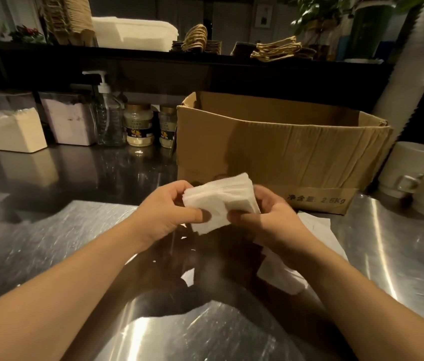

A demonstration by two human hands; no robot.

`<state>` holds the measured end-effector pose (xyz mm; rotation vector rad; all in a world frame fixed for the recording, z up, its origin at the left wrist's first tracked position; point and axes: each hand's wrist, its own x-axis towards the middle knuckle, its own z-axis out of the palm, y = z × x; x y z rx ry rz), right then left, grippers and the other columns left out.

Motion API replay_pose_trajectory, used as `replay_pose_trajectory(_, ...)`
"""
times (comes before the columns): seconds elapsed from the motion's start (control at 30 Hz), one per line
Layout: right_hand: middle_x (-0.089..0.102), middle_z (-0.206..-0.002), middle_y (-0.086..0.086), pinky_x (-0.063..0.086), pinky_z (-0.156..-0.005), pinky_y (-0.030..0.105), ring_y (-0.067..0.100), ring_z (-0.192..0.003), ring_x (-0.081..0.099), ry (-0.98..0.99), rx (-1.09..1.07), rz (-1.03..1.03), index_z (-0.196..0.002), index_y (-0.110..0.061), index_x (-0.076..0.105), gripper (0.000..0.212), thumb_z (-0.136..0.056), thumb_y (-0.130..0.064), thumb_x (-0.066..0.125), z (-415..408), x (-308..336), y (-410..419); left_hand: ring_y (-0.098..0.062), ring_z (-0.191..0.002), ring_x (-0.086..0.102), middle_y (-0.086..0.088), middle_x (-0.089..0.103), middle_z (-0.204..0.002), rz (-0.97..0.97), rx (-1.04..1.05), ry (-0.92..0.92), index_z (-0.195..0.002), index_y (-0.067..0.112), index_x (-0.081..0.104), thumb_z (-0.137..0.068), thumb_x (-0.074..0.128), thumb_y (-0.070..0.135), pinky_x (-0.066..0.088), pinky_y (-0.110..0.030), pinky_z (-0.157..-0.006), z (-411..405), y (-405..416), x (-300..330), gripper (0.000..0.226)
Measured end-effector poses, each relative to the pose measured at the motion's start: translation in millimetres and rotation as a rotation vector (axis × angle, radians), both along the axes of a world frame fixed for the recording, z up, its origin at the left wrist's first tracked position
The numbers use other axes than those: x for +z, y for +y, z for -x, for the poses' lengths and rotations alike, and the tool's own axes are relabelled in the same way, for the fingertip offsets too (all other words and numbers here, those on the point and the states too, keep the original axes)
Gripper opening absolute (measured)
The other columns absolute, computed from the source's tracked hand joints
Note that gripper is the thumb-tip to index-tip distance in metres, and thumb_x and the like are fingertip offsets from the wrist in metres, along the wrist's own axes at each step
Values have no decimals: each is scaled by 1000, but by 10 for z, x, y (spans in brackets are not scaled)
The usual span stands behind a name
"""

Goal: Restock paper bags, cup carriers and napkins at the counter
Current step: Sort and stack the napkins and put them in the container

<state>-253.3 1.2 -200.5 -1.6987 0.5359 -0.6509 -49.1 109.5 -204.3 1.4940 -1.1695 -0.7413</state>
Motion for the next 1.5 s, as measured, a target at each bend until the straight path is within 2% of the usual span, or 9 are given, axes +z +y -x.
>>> replay_pose_trajectory(0.1, 74, -109, -9, 58, -95, 34, 9, -101, 71, 192, 3, 46, -123, -30, 63, 45, -83, -19, 83, -23, -68, 11, -22, -92, 74, 0, 75, -96, -2, 7, -56, -104, 20, 68, -64, 95, 18, 63, -36, -78, 26, -25, -61, 49)
replay_pose_trajectory(0.17, 67, -100, -13, 53, -73, 11, 2, -86, 65, 291, -161, 246, -114, -31, 58, 42, -82, -27, 85, -55, -44, 40, -21, -90, 74, 0, 74, -97, 13, 72, -94, -100, 23, 69, -69, 93, 17, 63, -34, -74, 2, -43, -90, 39)
replay_pose_trajectory(0.23, 60, -97, -10, 41, -56, 12, 3, -80, 57, 334, -301, 397, -104, -30, 54, 40, -80, -32, 85, -38, -32, 31, -22, -93, 72, 0, 72, -102, -3, 85, -101, -101, 27, 67, -68, 94, 20, 62, -34, -76, -60, -47, -105, 43)
replay_pose_trajectory(0.33, 59, -90, -11, 38, -52, 13, 5, -78, 55, 368, -290, 450, -90, -31, 56, 29, -82, -36, 83, 18, -34, 12, -19, -102, 68, 8, 68, -110, -62, 34, -165, -110, 41, 65, -66, 96, 23, 63, -39, -85, -91, -39, -134, 57)
replay_pose_trajectory(0.43, 59, -86, -14, 42, -54, 7, 3, -77, 57, 341, -279, 493, -87, -31, 62, 22, -83, -36, 83, 25, -39, 3, -14, -100, 69, 14, 68, -110, -30, 57, -199, -113, 45, 63, -68, 95, 21, 62, -37, -85, -55, -54, -151, 60)
replay_pose_trajectory(0.63, 66, -85, -10, 41, -62, 17, 8, -79, 61, 352, -281, 454, -86, -32, 61, 24, -81, -42, 83, -37, -104, -60, -13, -105, 65, 15, 64, -114, -19, 51, -216, -117, 46, 61, -69, 94, 20, 61, -35, -87, -27, -69, -160, 63)
replay_pose_trajectory(1.13, 67, -67, -12, 42, -55, 12, -4, -58, 58, 205, -290, 321, -84, -23, 73, 13, -86, -33, 81, -35, -180, -107, -17, -108, 64, 10, 61, -122, -39, 10, -163, -127, 47, 55, -67, 94, 15, 62, -31, -84, -25, -70, -150, 79)
replay_pose_trajectory(1.37, 70, -70, -5, 48, -59, 23, 3, -60, 60, 218, -283, 275, -82, -20, 71, 16, -85, -33, 81, -55, -186, -89, -18, -101, 69, 3, 63, -117, -25, 30, -196, -131, 46, 53, -69, 93, 10, 62, -34, -86, -45, -71, -155, 82)
replay_pose_trajectory(1.5, 70, -79, -5, 54, -69, 28, 13, -77, 65, 266, -313, 318, -85, -23, 69, 15, -88, -35, 78, -66, -173, -99, -18, -104, 67, 3, 61, -120, -25, 23, -189, -134, 48, 50, -69, 93, 12, 61, -31, -87, -47, -70, -152, 85)
